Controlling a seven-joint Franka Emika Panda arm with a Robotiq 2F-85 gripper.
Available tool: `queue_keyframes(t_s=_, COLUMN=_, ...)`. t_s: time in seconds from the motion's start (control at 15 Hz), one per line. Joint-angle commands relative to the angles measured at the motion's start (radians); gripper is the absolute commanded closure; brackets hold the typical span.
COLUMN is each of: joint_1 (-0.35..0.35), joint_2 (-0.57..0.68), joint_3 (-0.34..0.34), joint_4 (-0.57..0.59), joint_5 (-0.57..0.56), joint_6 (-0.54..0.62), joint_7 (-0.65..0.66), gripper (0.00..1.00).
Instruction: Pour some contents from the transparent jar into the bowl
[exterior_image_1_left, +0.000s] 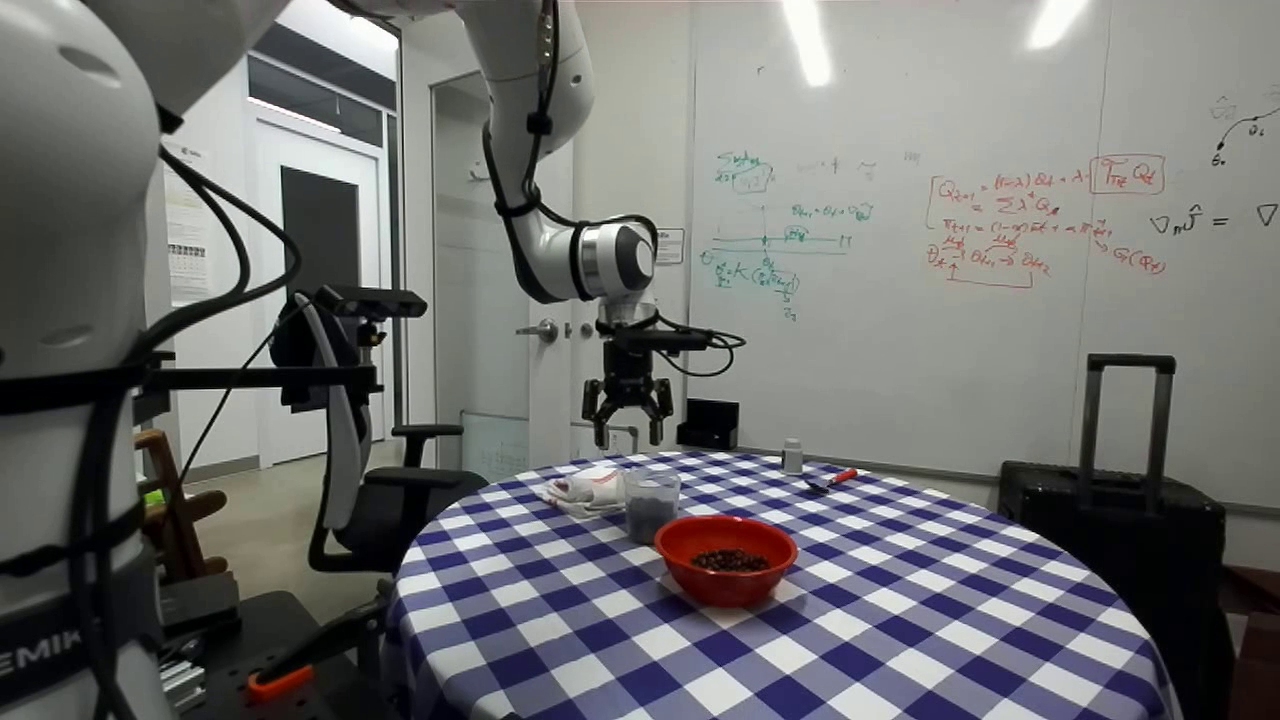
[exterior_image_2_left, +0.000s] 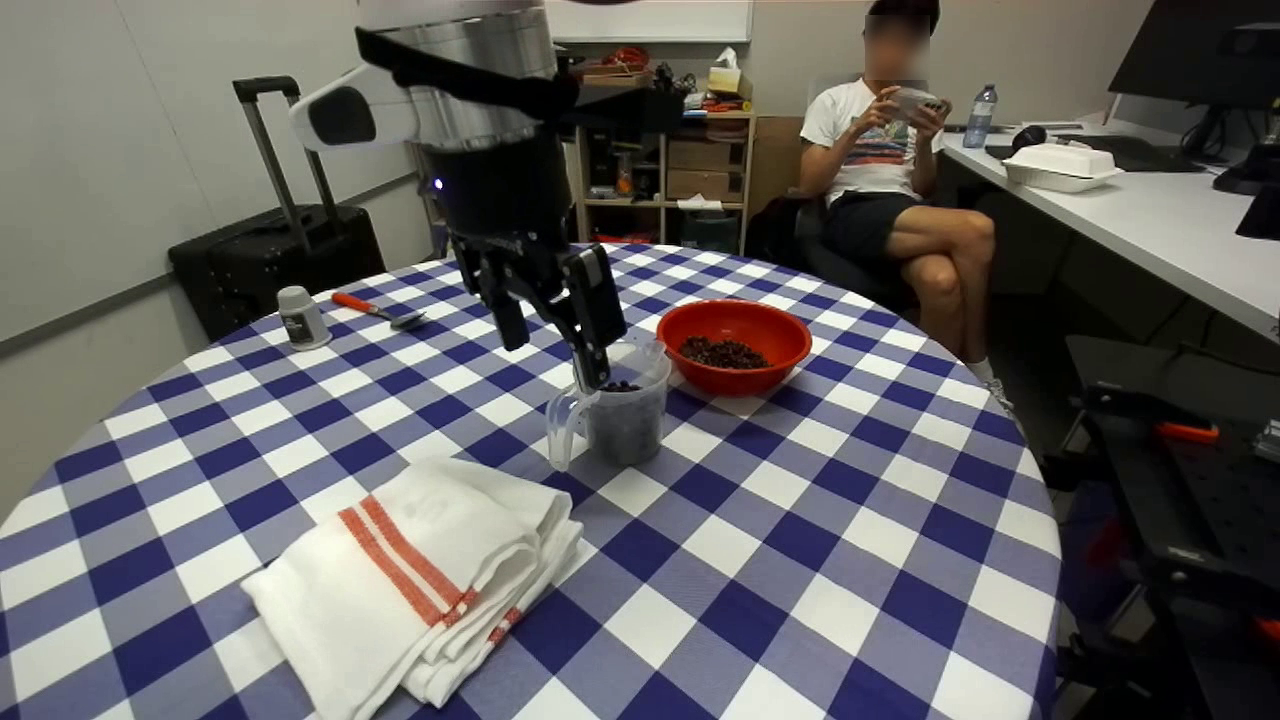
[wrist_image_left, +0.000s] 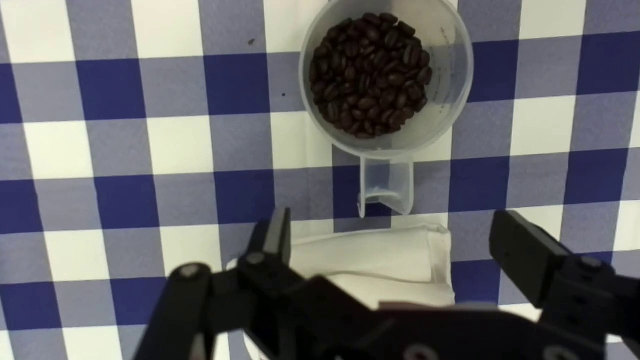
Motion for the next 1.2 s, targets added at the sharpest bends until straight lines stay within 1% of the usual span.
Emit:
queue_keyframes(t_s=0.0, joint_1=-0.002, joint_2=0.045, joint_3=0.011, joint_4=0.065, joint_5=0.001, joint_6=-0.049, joint_7=-0.031, gripper=0.00)
queue_keyframes(t_s=0.4, joint_1=-0.001, joint_2=0.074, joint_3=0.008, joint_4=0.080, joint_5=-0.007, joint_6=-0.080, joint_7=-0.044, gripper=0.01)
queue_keyframes(t_s=0.53, joint_1=0.000, joint_2=0.087, joint_3=0.006, joint_4=0.087, joint_5=-0.008, joint_6=-0.091, joint_7=-0.044, gripper=0.13)
queue_keyframes(t_s=0.6, joint_1=0.000, joint_2=0.091, joint_3=0.007, joint_4=0.090, joint_5=-0.008, joint_6=-0.095, joint_7=-0.046, gripper=0.28)
queue_keyframes(t_s=0.73, joint_1=0.001, joint_2=0.101, joint_3=0.008, joint_4=0.098, joint_5=-0.009, joint_6=-0.103, joint_7=-0.050, gripper=0.45)
queue_keyframes(t_s=1.13, joint_1=0.005, joint_2=0.121, joint_3=0.005, joint_4=0.126, joint_5=-0.013, joint_6=-0.118, joint_7=-0.054, gripper=0.90)
